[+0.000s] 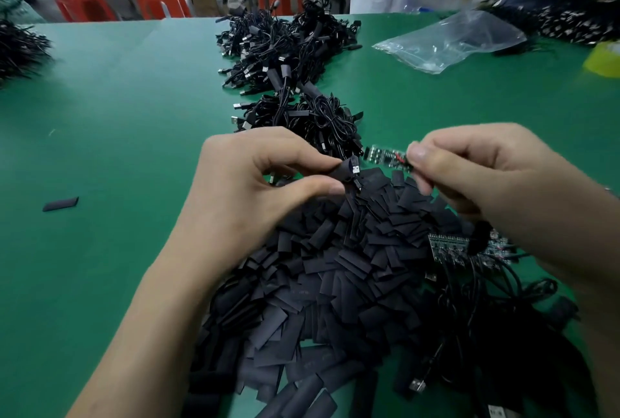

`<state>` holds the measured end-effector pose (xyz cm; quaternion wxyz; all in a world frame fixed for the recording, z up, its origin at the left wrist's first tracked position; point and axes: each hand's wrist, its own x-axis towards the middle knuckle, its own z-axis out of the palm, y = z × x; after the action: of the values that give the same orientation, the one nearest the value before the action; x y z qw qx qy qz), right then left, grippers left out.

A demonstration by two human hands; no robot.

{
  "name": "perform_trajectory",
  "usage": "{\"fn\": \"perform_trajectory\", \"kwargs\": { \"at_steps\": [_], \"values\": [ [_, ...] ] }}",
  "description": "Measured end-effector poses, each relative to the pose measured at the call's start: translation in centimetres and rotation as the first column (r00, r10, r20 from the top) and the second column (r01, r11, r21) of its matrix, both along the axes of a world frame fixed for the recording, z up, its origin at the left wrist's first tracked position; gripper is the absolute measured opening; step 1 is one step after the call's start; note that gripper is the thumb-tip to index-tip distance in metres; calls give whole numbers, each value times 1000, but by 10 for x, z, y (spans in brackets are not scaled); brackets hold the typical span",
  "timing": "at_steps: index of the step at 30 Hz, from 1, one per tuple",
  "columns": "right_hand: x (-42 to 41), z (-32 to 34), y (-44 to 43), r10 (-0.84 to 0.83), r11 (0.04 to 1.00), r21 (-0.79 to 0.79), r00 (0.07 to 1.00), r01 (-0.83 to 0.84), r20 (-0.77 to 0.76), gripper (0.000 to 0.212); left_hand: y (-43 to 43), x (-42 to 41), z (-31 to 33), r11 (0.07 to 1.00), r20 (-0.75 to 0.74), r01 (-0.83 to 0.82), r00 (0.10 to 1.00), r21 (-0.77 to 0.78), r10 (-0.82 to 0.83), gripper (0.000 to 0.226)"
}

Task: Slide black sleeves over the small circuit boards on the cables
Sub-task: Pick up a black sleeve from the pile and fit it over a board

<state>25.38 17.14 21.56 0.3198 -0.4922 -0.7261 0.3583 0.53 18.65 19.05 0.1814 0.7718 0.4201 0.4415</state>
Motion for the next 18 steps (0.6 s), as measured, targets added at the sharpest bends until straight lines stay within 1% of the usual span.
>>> {"fn": "perform_trajectory", "kwargs": {
  "at_steps": [2,5,12,18],
  "values": [
    [0,-1,1,39,999,-38,998,-38,47,53,-1,0,1,994,-38,-15,999,106,19,16],
    [-2,-1,1,62,997,-48,996,-58,68,53,-3,0,3,985,-54,-35,998,168,45,15],
    [-6,1,0,56,994,-89,998,-57,-12,46,-4,-1,5,973,-108,-54,991,223,79,17],
    [-9,2,-1,32,998,-53,998,-29,57,49,-6,0,5,969,-124,-72,987,236,104,18]
  ]
}}
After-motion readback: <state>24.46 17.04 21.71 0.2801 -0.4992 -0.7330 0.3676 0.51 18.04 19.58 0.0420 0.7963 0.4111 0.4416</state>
